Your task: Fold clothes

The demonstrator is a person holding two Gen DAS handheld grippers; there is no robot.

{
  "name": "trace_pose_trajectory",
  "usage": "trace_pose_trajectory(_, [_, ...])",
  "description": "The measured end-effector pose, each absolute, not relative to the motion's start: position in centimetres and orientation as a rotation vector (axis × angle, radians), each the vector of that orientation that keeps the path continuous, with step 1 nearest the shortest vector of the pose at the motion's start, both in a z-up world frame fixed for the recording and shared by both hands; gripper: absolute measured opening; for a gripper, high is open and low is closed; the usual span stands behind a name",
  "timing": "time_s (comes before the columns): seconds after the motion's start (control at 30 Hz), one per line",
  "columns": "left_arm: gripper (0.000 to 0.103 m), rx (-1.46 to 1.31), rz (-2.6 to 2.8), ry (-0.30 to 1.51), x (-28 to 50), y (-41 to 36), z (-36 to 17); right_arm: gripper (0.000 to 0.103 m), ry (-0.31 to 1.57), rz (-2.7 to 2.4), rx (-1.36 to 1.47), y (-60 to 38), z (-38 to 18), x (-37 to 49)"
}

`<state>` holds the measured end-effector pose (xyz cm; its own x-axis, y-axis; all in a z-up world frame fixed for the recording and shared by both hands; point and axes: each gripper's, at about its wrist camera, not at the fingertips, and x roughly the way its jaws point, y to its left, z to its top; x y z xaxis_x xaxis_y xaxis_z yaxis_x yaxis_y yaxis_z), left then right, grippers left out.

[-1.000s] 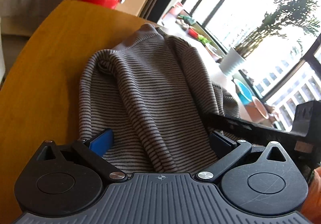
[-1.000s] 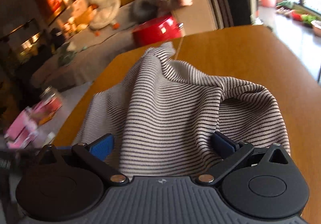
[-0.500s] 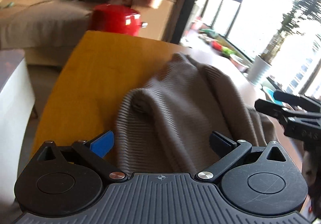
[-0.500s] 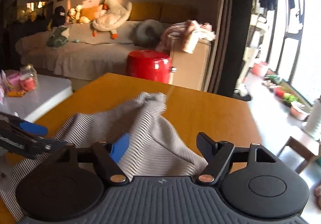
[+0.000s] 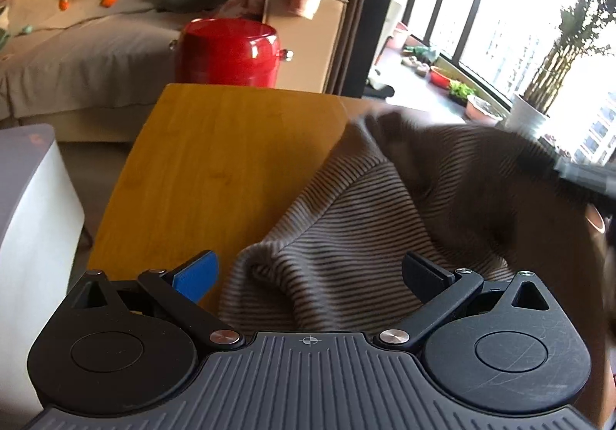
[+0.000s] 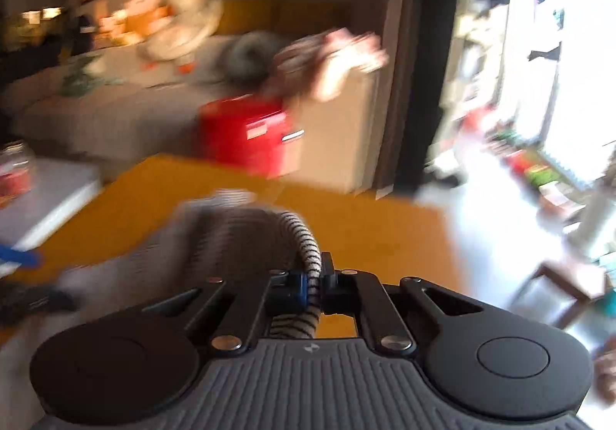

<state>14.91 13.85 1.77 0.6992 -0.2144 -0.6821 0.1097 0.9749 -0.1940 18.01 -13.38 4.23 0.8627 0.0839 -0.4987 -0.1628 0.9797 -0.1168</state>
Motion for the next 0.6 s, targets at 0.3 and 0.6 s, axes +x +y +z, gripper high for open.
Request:
trace_pose_trajectory(0.3, [0.103,-0.130,-0.334,0.725,15.5,9.8,2.4,0.008,0.650,-0.006,-0.092,-16.4,-4.1,21.1])
trace_pose_trajectory(0.6, [0.101,0.323,-0.402,0.672,17.5,0.4,-0.6,0.009,0.614,0.044,-0.055,-17.6,-3.7,20.5])
